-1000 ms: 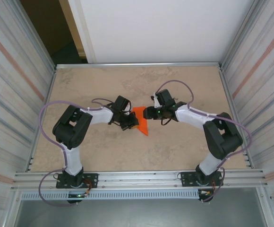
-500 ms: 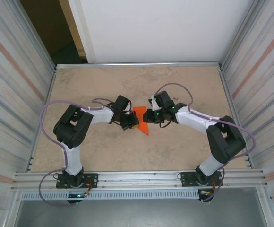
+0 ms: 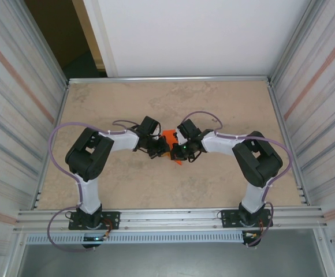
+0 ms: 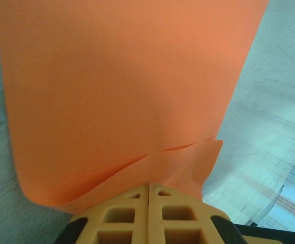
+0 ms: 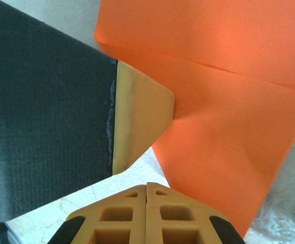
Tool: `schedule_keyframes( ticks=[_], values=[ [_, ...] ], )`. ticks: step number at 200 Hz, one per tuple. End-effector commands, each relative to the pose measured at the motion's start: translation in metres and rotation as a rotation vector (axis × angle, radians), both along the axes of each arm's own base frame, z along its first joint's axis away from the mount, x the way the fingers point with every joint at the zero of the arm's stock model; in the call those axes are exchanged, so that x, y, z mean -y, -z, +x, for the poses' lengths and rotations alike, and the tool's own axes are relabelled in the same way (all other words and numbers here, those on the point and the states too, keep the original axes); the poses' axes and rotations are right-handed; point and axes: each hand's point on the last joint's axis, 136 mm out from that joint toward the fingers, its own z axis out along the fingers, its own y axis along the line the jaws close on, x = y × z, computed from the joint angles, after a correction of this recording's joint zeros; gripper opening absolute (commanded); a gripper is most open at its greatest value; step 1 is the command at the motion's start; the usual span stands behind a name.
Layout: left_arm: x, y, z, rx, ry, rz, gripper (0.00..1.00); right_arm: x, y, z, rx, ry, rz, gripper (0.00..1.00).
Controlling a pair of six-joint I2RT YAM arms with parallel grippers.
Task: Fold a paper plane with a square sheet of paper (pick it up from the middle)
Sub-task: Third fold the triangle at the center of the table.
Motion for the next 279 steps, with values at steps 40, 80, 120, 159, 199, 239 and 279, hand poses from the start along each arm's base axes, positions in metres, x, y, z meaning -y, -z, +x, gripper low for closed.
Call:
schedule_keyframes(
  ticks=[40,80,120,159,199,239,279],
  values=[
    [-0.034,0.053,-0.026,-0.122,-0.043,0.182,0.01,0.003,0.012,0.005,-0.006,0.002,-0.037,0.03],
    [-0.037,0.053,-0.024,-0.123,-0.049,0.186,0.01,0.005,0.017,0.002,-0.028,0.000,-0.036,0.03],
    [-0.041,0.055,-0.025,-0.130,-0.051,0.200,0.01,0.010,0.021,-0.001,-0.050,0.005,-0.024,0.03],
    [-0.050,0.062,-0.028,-0.142,-0.048,0.235,0.01,0.021,0.031,-0.012,-0.102,0.010,0.011,0.04],
    [-0.056,0.069,-0.030,-0.152,-0.046,0.255,0.01,0.027,0.036,-0.023,-0.129,-0.006,0.016,0.04],
    [-0.057,0.070,-0.029,-0.154,-0.044,0.261,0.01,0.039,0.038,-0.042,-0.152,-0.024,0.014,0.04],
    [-0.056,0.069,-0.027,-0.151,-0.040,0.259,0.01,0.058,0.039,-0.066,-0.171,-0.018,0.004,0.05]
  ],
)
